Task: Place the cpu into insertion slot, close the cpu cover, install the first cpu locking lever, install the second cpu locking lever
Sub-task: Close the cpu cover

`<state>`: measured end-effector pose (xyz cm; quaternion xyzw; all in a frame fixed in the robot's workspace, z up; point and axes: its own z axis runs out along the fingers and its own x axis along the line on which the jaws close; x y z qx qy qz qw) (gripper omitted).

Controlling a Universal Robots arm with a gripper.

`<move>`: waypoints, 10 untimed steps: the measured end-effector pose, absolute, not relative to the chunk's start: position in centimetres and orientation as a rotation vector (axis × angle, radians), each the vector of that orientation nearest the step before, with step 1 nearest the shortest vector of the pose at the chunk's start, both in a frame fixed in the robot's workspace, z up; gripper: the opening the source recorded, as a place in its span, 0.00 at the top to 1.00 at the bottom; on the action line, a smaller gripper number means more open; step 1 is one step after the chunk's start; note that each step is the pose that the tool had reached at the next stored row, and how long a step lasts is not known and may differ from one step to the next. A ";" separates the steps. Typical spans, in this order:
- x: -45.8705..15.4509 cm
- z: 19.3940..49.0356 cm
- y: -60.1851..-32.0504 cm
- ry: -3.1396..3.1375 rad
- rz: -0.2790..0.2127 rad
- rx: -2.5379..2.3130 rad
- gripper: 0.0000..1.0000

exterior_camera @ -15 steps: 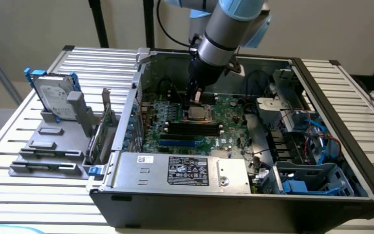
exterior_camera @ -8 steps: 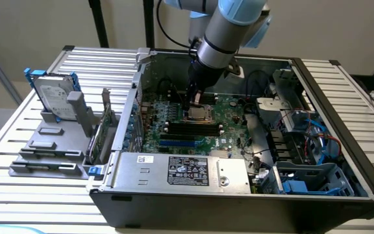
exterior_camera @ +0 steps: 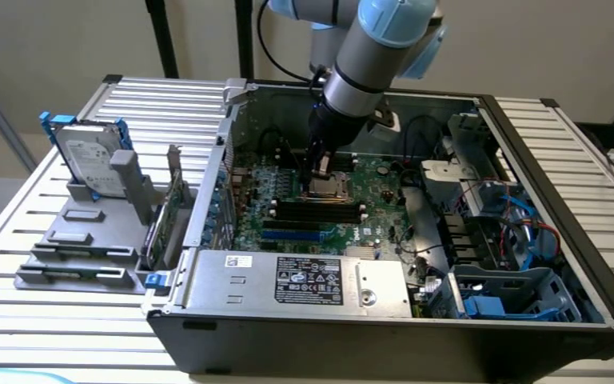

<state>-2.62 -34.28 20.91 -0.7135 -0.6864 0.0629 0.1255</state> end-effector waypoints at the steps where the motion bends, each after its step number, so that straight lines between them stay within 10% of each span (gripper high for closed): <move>1: -2.6 20.8 -34.3 -1.999 0.183 -2.078 0.89; 10: -2.6 20.1 -34.3 -1.998 0.175 -2.075 0.89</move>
